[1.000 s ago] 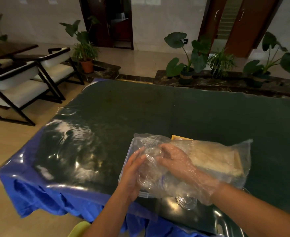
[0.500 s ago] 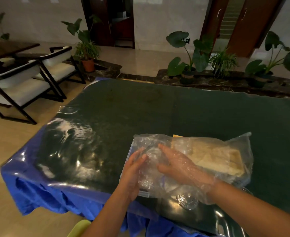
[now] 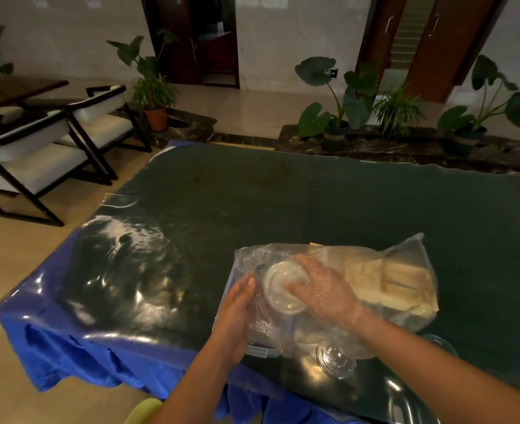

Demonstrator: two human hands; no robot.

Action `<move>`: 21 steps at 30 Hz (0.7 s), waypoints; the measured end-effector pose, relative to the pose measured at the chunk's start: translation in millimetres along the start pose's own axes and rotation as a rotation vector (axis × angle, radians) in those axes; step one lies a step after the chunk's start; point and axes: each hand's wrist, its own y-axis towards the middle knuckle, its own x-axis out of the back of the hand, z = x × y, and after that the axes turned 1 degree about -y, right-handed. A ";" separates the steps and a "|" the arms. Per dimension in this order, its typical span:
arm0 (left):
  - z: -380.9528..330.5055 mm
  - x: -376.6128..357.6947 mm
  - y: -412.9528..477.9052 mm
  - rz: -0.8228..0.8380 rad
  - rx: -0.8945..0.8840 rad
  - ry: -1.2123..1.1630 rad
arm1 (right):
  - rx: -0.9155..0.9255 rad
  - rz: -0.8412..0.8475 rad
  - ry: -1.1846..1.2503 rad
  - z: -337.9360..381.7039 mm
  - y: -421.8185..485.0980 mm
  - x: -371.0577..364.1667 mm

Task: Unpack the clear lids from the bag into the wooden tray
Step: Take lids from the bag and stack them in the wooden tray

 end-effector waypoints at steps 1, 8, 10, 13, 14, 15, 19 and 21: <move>-0.7 1.0 1.0 0.000 -0.006 0.010 | 0.007 -0.015 -0.002 -0.5 0.9 2.5; 6.2 11.9 9.2 -0.075 0.017 -0.053 | -0.121 -0.021 0.321 -3.3 4.2 25.1; 7.5 16.7 10.8 -0.124 0.032 -0.074 | -0.138 -0.052 0.414 -5.0 -1.3 32.5; 10.7 23.3 15.5 -0.174 0.070 -0.111 | -0.161 -0.094 0.503 -11.8 -7.9 46.3; 11.5 25.4 17.4 -0.181 0.084 -0.116 | -0.159 -0.120 0.524 -14.9 -10.0 51.2; 11.9 26.5 19.1 -0.185 0.094 -0.118 | -0.152 -0.147 0.549 -17.9 -12.6 56.3; 11.1 25.4 23.9 -0.170 0.120 -0.170 | -0.159 -0.244 0.703 -36.8 -19.7 80.0; 11.1 24.8 25.9 -0.178 0.147 -0.210 | -0.193 -0.314 0.766 -51.8 -19.5 95.1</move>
